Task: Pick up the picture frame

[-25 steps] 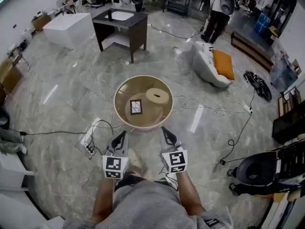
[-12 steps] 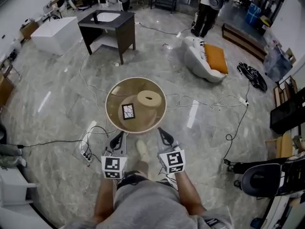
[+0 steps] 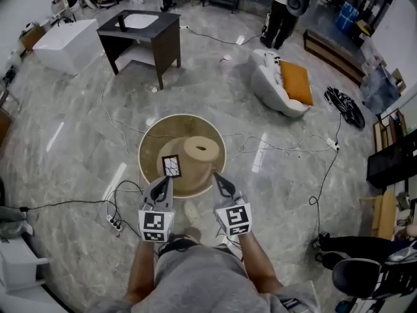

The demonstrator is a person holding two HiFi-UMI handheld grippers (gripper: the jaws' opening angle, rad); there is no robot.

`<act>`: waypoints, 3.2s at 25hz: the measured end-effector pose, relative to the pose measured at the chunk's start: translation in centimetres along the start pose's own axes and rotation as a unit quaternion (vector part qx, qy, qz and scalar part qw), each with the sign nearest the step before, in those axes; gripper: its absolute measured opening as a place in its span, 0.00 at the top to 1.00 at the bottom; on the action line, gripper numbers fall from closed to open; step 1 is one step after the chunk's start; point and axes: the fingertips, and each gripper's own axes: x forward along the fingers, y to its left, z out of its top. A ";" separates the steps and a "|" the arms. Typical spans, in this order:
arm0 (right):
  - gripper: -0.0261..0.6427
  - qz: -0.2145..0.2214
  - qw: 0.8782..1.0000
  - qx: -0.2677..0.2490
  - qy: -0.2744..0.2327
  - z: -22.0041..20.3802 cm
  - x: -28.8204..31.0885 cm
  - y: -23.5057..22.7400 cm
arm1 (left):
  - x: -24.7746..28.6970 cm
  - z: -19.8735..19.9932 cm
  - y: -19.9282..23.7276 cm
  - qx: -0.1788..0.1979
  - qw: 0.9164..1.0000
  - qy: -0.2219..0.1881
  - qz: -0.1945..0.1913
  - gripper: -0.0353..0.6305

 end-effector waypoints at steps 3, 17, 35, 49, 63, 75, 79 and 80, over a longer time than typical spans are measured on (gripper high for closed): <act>0.96 0.010 1.000 -0.003 0.005 0.6 4.2 -1.3 | 3.4 0.3 2.8 -0.006 1.000 0.006 0.006 0.92; 0.96 0.070 0.997 -0.007 0.028 1.3 19.7 -3.7 | 12.9 0.0 13.1 -0.033 0.998 0.030 0.054 0.92; 0.96 0.162 0.978 0.019 0.131 -11.5 34.2 -0.4 | 19.2 -14.5 22.3 -0.129 0.975 0.109 0.145 0.92; 0.96 0.215 0.951 0.033 0.218 -33.2 40.6 1.6 | 25.9 -34.7 21.8 -0.185 0.954 0.171 0.161 0.92; 0.96 0.227 0.938 0.044 0.258 -45.8 42.5 3.0 | 30.0 -47.8 19.8 -0.211 0.944 0.213 0.134 0.92; 0.96 0.223 0.934 0.060 0.274 -49.4 42.4 2.7 | 32.5 -53.9 18.6 -0.238 0.929 0.265 0.100 0.80; 0.96 0.220 0.933 0.062 0.277 -49.5 42.4 2.4 | 32.9 -55.2 18.4 -0.242 0.919 0.296 0.098 0.67; 0.96 0.220 0.933 0.063 0.278 -49.5 42.4 2.4 | 32.9 -55.6 18.4 -0.246 0.916 0.303 0.097 0.66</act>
